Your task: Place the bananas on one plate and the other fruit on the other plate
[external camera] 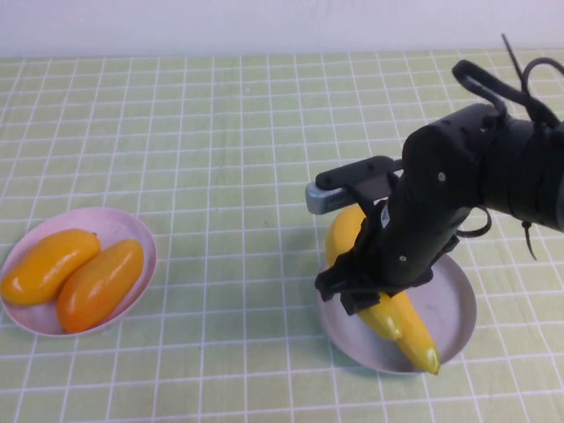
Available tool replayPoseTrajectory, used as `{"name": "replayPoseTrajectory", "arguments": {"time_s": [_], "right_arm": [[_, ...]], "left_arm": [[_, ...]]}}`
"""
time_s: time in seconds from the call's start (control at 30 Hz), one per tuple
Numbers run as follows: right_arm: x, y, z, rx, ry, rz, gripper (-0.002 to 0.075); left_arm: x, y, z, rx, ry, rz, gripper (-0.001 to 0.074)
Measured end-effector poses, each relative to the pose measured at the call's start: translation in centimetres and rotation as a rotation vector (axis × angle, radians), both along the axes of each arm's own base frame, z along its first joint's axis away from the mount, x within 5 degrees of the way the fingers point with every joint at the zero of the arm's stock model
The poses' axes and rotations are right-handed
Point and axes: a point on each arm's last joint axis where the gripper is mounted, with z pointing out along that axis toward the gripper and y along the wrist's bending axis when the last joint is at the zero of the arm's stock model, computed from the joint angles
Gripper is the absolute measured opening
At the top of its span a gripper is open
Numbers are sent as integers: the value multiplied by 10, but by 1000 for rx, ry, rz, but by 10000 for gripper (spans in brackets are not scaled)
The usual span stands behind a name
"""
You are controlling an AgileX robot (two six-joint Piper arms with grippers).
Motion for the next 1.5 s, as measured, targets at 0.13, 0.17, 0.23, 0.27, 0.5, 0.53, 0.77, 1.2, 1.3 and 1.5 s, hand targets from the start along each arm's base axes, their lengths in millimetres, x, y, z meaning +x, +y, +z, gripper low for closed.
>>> {"name": "replayPoseTrajectory", "arguments": {"time_s": [0.13, 0.17, 0.23, 0.27, 0.5, 0.53, 0.77, 1.2, 1.3, 1.5], "right_arm": [[0, 3, -17, -33, 74, -5, 307], [1, 3, -20, -39, 86, -6, 307], [1, 4, -24, -43, 98, -8, 307], [1, 4, -25, -44, 102, -8, 307], [0, 5, -27, -44, 123, -12, 360], [0, 5, -27, -46, 129, -13, 392], [-2, 6, -14, -59, 182, -8, 472], [-6, 12, 36, 22, 149, 9, 44], [-18, 10, 56, 32, 88, 43, 1], [-60, -1, 101, 75, -38, 156, -13]], "left_arm": [[0, 0, 0, 0, 0, 0, 4], [0, 0, 0, 0, 0, 0, 4], [0, 0, 0, 0, 0, 0, 4], [0, 0, 0, 0, 0, 0, 4], [0, 0, 0, 0, 0, 0, 3], [0, 0, 0, 0, 0, 0, 3], [0, 0, 0, 0, 0, 0, 3], [0, 0, 0, 0, 0, 0, 3], [0, 0, 0, 0, 0, 0, 3], [0, 0, 0, 0, 0, 0, 3]]}}
